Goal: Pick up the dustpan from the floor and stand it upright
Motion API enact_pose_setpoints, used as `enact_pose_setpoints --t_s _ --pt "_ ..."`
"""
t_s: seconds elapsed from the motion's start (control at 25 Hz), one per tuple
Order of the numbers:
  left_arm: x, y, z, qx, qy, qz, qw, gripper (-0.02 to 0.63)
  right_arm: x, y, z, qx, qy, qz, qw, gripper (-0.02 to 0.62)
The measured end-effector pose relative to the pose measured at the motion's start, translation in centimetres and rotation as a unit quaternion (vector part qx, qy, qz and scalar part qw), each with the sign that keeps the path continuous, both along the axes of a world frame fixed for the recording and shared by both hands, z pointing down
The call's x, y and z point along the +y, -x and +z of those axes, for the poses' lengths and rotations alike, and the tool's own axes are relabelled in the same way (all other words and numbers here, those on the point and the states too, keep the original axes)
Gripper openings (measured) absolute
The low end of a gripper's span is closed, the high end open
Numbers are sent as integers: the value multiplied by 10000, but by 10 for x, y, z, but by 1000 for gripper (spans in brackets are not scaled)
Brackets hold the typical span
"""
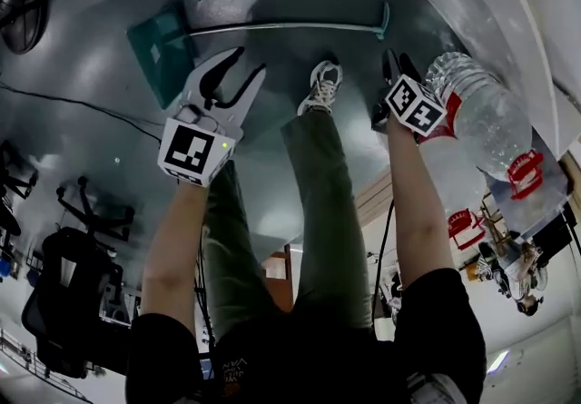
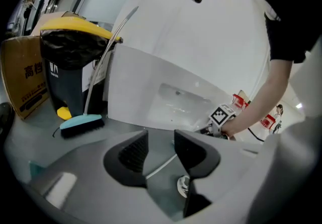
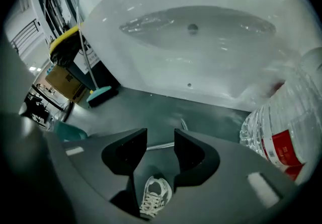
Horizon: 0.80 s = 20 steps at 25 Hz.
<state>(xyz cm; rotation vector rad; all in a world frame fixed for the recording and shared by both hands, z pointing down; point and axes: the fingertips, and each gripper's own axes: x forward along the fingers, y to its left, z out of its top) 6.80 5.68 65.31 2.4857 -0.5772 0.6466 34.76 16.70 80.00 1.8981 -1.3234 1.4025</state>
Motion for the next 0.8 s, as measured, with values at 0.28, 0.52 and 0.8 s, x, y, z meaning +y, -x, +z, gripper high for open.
enact_pose_setpoints --t_s 0.28,0.52,0.8 --pt "16 -4 73 -212 141 -125 9996 171 13 -13 85 11 462 -592 9972 163" --pt "11 -33 133 -277 439 -315 9982 171 15 -48 170 21 867 -770 9933 161" --pt "8 -43 156 -149 498 -301 9982 171 1 -57 208 255 1056 -1055 9885 161"
